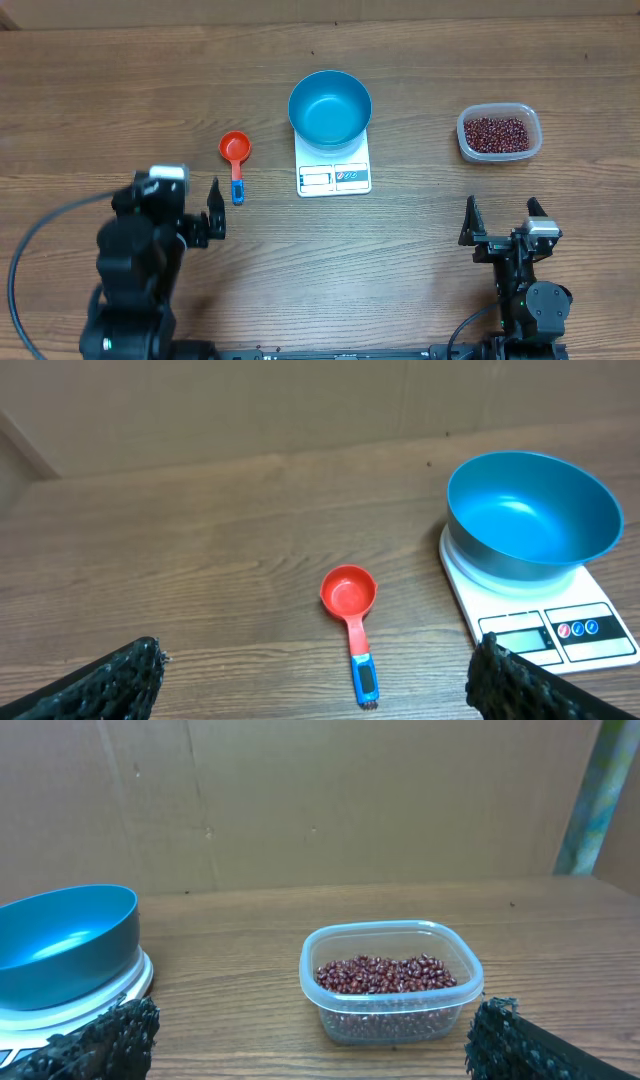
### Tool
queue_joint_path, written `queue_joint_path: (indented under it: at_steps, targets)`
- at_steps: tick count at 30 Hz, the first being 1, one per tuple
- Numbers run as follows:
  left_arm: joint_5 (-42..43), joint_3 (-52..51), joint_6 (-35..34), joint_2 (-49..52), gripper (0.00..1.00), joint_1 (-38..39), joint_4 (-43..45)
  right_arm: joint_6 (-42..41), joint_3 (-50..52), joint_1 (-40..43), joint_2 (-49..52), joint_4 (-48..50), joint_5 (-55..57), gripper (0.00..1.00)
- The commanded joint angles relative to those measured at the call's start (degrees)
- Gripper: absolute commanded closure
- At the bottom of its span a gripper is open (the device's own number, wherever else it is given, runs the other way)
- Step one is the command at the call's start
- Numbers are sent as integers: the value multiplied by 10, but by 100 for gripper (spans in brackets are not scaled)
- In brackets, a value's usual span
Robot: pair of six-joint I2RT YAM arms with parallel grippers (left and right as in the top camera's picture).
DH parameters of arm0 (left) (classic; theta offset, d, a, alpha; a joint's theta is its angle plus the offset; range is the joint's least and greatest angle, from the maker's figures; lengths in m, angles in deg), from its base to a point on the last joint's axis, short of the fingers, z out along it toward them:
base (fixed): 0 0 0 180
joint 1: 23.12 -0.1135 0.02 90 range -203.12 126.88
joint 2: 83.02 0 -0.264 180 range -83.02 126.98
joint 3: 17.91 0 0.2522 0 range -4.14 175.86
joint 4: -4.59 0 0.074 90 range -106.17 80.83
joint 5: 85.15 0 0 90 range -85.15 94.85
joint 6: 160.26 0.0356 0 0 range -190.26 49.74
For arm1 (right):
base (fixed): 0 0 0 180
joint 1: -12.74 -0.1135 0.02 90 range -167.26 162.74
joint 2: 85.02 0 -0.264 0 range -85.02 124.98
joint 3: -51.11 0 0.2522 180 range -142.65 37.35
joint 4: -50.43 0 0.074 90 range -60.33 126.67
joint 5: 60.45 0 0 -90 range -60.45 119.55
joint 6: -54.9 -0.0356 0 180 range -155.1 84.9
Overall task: Scoop item into bowl and weigh 150g on scale
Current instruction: 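Move the left gripper forward over the red scoop's bowl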
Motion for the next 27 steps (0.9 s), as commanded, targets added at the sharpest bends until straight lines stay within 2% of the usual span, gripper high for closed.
queue_joint_path:
  at_steps: [1,21,27]
  targets:
    - [3,67,3,70,0,-4,-25,3,6,-3,-6,3,3,0]
    - [9,412,-19,462,0,-4,-253,3,6,-3,-6,3,3,0]
    - [7,482,-19,561,1,-11,-291,3,6,-3,-6,3,3,0]
